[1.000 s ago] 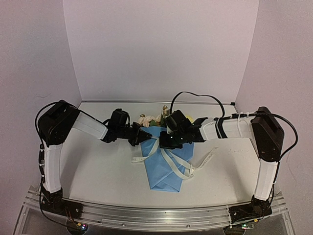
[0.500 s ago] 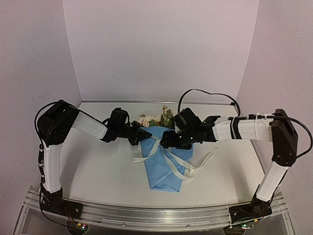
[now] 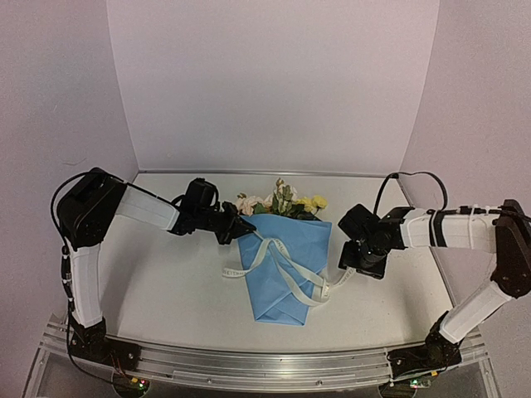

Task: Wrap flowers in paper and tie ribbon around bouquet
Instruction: Cross the ribbon over the folded bouquet, then tie the ribbon around the folded bouquet.

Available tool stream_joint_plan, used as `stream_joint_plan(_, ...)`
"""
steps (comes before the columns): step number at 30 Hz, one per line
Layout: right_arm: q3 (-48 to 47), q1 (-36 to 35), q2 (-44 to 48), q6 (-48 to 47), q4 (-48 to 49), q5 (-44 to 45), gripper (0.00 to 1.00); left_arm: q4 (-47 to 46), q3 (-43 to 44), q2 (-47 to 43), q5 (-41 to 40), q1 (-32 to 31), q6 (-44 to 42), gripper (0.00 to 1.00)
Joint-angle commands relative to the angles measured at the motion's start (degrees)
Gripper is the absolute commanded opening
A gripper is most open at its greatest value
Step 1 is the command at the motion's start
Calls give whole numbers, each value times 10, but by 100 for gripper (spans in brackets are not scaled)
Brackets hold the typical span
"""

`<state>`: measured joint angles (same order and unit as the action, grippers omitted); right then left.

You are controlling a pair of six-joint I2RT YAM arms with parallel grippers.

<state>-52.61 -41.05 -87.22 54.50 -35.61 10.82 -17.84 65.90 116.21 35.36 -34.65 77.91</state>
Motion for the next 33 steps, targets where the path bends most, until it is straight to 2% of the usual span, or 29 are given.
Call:
stream_joint_plan(1, -39, 7, -37, 41, -31, 29, 72, 25, 29, -33, 7, 3, -39, 0)
stream_joint_plan(7, -67, 10, -101, 68, -34, 17, 67, 29, 29, -37, 8, 3, -45, 0)
stream_joint_plan(16, -70, 9, -155, 91, -24, 9, 54, 36, 37, -39, 15, 3, -64, 0)
stream_joint_plan(18, -66, 10, -160, 96, -17, 7, 47, 38, 39, -39, 21, 2, -68, 0)
stream_joint_plan(21, -57, 11, -156, 103, -13, 10, 30, 48, 47, -42, 30, 1, -83, 0)
stream_joint_plan(25, -50, 21, -114, 97, -16, 26, 0, 101, 89, -35, 55, -5, -134, 0)
stream_joint_plan(29, -66, 37, -64, 67, -35, 51, 0, 166, 145, -14, 79, -17, -195, 0)
stream_joint_plan(33, -104, 61, -51, 36, -60, 58, 0, 232, 194, 7, 89, -33, -252, 0)
